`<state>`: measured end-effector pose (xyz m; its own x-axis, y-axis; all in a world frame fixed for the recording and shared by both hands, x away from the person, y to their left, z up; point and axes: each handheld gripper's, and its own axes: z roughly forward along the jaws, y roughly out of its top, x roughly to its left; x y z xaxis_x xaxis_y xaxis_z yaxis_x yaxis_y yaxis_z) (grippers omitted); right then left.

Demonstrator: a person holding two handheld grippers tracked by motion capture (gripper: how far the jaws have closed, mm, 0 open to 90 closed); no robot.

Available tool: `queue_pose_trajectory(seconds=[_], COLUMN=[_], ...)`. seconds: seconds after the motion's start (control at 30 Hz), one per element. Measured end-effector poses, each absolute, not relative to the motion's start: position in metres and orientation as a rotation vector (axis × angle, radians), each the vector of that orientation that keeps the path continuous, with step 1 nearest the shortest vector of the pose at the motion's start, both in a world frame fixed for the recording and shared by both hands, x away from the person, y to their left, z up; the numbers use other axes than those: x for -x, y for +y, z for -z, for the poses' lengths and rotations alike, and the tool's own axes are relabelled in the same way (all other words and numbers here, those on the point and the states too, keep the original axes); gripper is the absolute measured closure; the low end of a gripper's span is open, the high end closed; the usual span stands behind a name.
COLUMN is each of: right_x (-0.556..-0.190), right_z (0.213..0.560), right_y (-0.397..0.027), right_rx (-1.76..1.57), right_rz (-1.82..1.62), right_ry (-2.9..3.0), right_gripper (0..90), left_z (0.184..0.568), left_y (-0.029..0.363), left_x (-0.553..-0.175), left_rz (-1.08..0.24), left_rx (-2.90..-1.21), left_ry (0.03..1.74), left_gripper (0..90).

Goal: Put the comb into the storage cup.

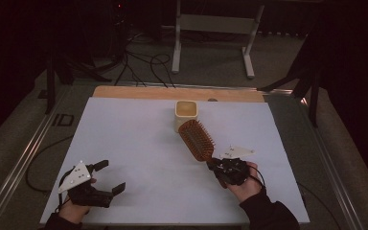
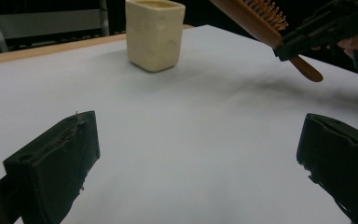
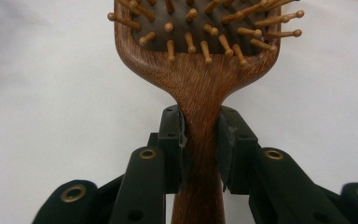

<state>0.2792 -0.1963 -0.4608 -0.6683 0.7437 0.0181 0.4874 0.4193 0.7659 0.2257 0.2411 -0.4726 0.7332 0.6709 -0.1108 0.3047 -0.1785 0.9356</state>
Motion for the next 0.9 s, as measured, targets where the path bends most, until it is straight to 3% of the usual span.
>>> queue_pose_trajectory(seconds=[0.9], right_x=[-0.272], right_z=[0.45], right_y=[-0.196], right_rx=[-1.019], right_rz=[-1.182], right_ry=[2.288], right_gripper=[73.4], left_z=[0.391], left_y=[0.183], left_x=[-0.271], left_rz=[-0.215], left_rx=[-1.755], left_ry=[0.748], left_gripper=[0.0])
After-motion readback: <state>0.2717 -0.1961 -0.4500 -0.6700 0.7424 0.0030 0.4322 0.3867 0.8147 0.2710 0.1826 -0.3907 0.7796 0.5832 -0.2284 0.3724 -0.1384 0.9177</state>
